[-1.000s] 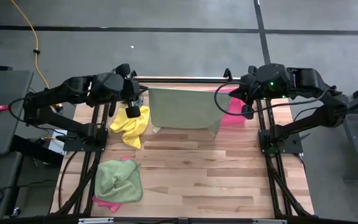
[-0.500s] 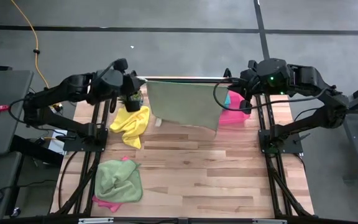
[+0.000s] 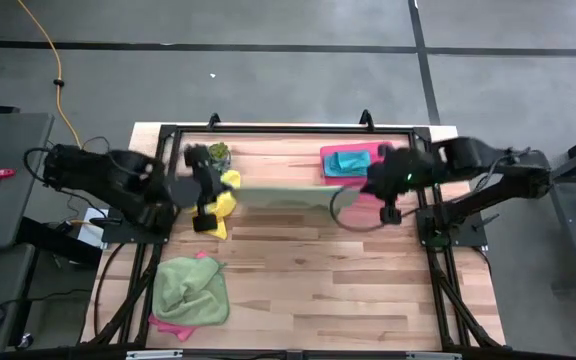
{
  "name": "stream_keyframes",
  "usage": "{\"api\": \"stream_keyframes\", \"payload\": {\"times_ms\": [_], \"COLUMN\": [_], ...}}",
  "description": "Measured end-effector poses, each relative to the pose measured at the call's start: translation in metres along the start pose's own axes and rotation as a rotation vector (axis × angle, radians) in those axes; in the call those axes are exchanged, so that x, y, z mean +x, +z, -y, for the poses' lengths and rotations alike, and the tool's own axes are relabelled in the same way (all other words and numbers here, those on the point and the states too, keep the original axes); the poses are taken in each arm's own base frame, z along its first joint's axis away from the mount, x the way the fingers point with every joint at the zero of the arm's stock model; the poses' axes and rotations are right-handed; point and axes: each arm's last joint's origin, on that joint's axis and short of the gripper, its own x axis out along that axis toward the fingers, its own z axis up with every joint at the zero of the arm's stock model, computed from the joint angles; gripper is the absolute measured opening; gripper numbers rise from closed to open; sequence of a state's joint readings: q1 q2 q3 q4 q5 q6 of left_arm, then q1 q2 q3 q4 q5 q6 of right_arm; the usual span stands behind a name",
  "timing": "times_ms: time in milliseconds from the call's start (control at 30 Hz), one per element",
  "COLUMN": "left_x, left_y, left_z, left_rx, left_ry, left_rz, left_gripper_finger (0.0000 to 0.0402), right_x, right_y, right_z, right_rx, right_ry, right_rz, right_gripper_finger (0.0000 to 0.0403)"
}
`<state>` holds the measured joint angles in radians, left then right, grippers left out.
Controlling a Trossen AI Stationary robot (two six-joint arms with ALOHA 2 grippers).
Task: Fold microfiber towels
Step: Fold the right green microfiber cloth
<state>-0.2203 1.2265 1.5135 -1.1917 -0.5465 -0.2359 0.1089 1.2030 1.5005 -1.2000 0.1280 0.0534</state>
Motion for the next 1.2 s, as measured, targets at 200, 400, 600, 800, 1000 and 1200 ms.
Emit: {"api": "stream_keyframes", "payload": {"times_ms": [200,400,600,800,1000,1200], "left_x": [0.019,0.056,0.094,0.122,0.125,0.112], "left_y": [-0.003,-0.014,-0.031,-0.044,-0.068,-0.088], "left_z": [0.059,0.122,0.172,0.219,0.261,0.279], "left_rx": [-0.021,0.067,0.218,0.176,0.116,0.088], "left_ry": [-0.059,-0.082,-0.137,-0.272,-0.345,-0.315], "left_rz": [-0.101,-0.245,-0.379,-0.407,-0.446,-0.485], "left_gripper_finger": [0.0,0.0,0.0,0.0,0.0,0.0], "right_x": [0.028,0.057,0.086,0.115,0.137,0.155], "right_y": [-0.014,-0.039,-0.071,-0.094,-0.102,-0.1], "right_z": [-0.032,-0.071,-0.112,-0.144,-0.172,-0.192], "right_rx": [-0.014,0.079,0.256,0.405,0.48,0.564], "right_ry": [0.11,0.193,0.258,0.335,0.395,0.459], "right_rz": [-0.045,-0.1,-0.133,-0.18,-0.206,-0.192], "right_gripper_finger": [0.0,0.0,0.0,0.0,0.0,0.0]}}
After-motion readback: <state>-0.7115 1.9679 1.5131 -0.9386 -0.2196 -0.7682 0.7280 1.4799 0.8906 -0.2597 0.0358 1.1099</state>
